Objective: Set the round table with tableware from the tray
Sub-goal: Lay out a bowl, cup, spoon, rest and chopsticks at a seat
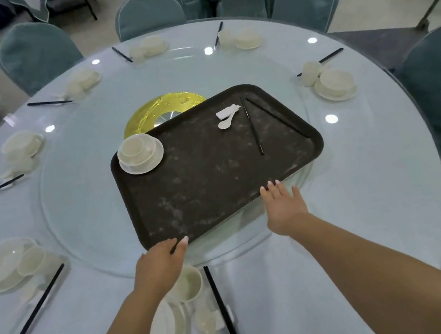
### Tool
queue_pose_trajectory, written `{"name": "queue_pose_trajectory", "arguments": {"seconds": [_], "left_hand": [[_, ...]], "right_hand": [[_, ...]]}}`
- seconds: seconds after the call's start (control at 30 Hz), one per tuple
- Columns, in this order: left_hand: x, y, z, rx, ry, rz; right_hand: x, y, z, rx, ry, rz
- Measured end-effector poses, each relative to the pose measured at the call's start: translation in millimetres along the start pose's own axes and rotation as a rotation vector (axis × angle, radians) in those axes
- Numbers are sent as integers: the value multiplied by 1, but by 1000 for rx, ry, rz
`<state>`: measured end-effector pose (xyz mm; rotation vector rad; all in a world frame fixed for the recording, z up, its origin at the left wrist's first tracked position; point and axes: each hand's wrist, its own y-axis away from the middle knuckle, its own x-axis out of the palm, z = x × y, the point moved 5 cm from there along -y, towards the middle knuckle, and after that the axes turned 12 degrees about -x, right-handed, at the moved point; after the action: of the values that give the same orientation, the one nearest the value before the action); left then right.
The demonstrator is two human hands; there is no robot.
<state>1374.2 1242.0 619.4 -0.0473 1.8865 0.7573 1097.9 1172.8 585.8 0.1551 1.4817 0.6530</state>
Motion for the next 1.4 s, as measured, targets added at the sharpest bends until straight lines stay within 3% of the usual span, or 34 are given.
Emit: {"name": "queue_pose_trajectory", "arguments": {"seconds": [0.2,0.7,0.87,1.13,1.4], "left_hand": [[18,3,-19,-6,-26,124],[58,18,-82,82,-182,236],[58,31,-81,42,83,313],[39,69,-57,58,362,100],[59,145,-18,137,670,174]], "right_hand": [[-2,-6,13,-162,-39,25],[-1,-6,-27,-28,-82,-71],[5,11,-17,-83,-152,-114],[29,73,1,-74,-264,-126],[65,165,45,-49,-408,-140]]}}
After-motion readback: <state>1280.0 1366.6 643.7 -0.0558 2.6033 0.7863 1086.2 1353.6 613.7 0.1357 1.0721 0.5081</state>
